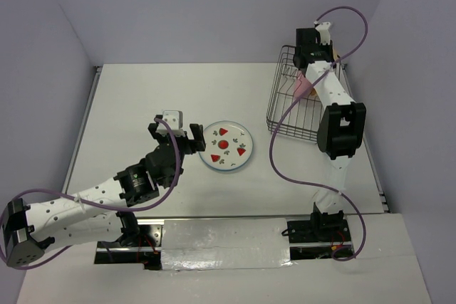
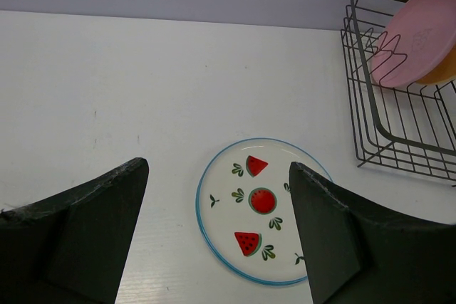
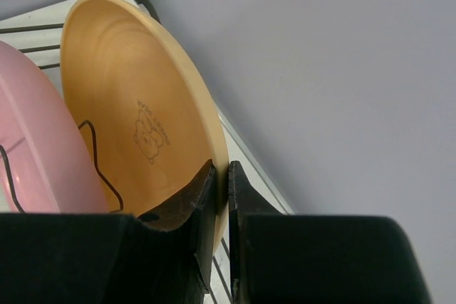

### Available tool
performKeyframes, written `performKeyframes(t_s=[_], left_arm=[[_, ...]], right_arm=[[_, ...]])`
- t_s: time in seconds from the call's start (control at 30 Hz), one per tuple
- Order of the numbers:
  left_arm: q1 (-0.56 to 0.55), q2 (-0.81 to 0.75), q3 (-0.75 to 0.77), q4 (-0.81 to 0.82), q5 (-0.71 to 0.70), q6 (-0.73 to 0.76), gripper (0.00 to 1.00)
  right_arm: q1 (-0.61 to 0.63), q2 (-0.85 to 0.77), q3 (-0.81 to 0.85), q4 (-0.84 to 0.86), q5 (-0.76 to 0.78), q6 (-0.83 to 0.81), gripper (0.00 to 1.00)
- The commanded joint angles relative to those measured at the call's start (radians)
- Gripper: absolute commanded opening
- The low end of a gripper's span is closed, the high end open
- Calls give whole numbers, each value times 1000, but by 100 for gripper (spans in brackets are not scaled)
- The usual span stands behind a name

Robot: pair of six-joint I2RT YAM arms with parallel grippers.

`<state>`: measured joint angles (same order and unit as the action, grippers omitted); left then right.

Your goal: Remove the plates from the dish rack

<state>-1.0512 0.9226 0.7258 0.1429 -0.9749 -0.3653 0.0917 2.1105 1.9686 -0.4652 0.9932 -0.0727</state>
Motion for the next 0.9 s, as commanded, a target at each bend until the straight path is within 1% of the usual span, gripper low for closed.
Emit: performKeyframes(t_s=[0.0, 0.1, 0.23, 0.3, 0.37, 0.43, 0.47, 0.5, 0.53, 0.57, 0.67, 0.73, 0.77, 0.8, 0.83, 0.87], left_arm=[[-6, 13, 23, 46, -7, 19, 92], [-6, 15, 26, 46, -10, 19, 92], [-6, 12, 21, 50, -4, 20, 92], [-6, 13, 23, 50, -2, 20, 92], [-6, 16, 24, 46, -2, 19, 92], [-6, 16, 24, 49, -1, 17, 92], [-6, 16, 23, 50, 1, 19, 92], [-6, 18, 23, 50, 1, 19, 92], [-6, 21, 23, 53, 2, 20, 92], [-6, 22, 24, 50, 1, 20, 92], [-6, 30, 26, 52, -4, 22, 92], [-6, 36, 26, 55, -2, 23, 92], [-6, 42, 26, 57, 1, 23, 92], [-6, 45, 27, 55, -1, 23, 92], [-6, 48, 32, 54, 1, 22, 92], [-6, 56, 34, 49, -1, 20, 92]], right_arm=[[-1, -92, 50, 99, 32, 107, 0], [-4, -106, 62, 73, -4, 149, 0], [-12, -113, 110, -7, -39, 224, 0], [-27, -119, 115, -27, -82, 243, 0], [-30, -119, 118, -27, -87, 240, 0], [-21, -118, 108, 20, -22, 199, 0], [-18, -115, 104, 43, 5, 136, 0], [-11, -118, 83, 113, 48, 98, 0], [-9, -121, 70, 149, 61, 62, 0], [-7, -124, 61, 192, 61, 15, 0], [-9, -152, 27, 236, 45, -24, 0], [9, -176, -14, 287, 73, -67, 0], [17, -194, -60, 368, 84, -119, 0], [22, -195, -72, 400, 85, -146, 0], [23, -184, -68, 413, 85, -160, 0], [20, -134, -4, 389, 97, -189, 0]])
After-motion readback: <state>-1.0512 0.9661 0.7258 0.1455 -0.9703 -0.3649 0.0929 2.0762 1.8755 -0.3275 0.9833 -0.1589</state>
